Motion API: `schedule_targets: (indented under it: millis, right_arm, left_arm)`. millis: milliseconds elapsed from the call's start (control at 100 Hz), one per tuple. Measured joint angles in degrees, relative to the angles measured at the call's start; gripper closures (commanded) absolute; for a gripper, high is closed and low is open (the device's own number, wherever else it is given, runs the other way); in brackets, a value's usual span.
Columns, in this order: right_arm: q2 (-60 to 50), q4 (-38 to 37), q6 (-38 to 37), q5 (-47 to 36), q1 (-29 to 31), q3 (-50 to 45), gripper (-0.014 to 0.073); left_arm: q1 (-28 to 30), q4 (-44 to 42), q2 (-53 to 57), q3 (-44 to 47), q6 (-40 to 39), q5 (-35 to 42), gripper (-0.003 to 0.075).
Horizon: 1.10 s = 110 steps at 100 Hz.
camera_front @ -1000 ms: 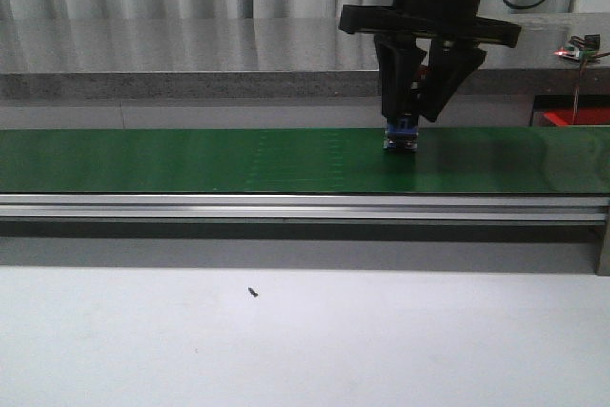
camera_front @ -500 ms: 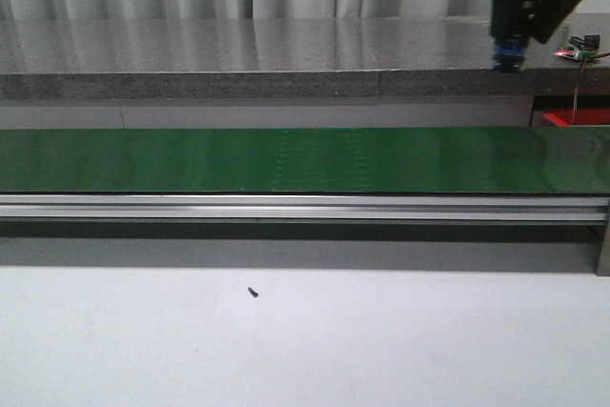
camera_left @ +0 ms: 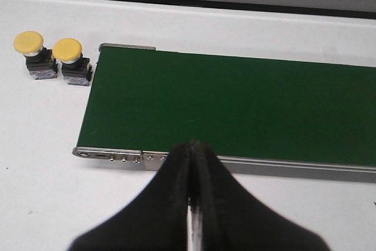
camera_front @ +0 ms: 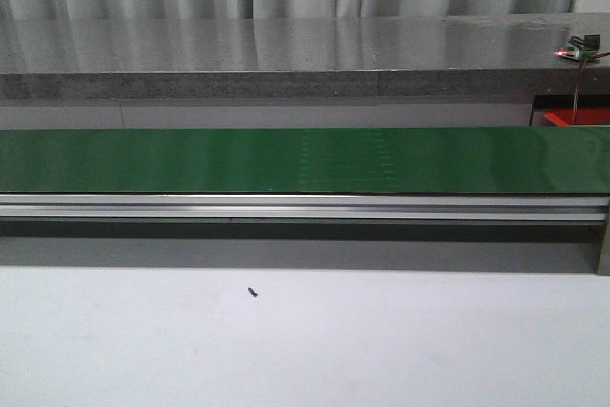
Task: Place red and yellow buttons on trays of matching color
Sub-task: 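Carry the red button into the red tray and release it, then raise the open right gripper away from the trays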
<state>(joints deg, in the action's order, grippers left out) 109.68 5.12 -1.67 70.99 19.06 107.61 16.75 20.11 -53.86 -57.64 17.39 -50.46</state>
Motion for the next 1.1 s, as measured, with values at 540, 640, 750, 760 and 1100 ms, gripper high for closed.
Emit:
schedule_targets:
  millis: [540, 640, 750, 760, 1100]
  right_arm:
    - [4.54, 0.11, -1.57, -4.60, 9.85, 0.00, 0.0473]
    - [7.63, 0.34, -2.74, -5.82, 10.46, 0.00, 0.0473]
    - [10.55, 0.34, -3.47, -7.26, 11.45, 0.00, 0.0473]
    - [10.68, 0.34, -3.60, -7.55, 11.46, 0.00, 0.0473]
    - [17.47, 0.47, -4.45, -9.89, 12.92, 5.82, 0.0473]
  left_arm:
    - [0.00, 0.00, 0.00, 0.00, 0.00, 0.00, 0.0740]
    - [0.00, 0.00, 0.00, 0.00, 0.00, 0.00, 0.0740]
    - [0.00, 0.00, 0.00, 0.00, 0.00, 0.00, 0.0740]
    - [0.00, 0.00, 0.00, 0.00, 0.00, 0.00, 0.0740]
    - [0.00, 0.00, 0.00, 0.00, 0.00, 0.00, 0.0740]
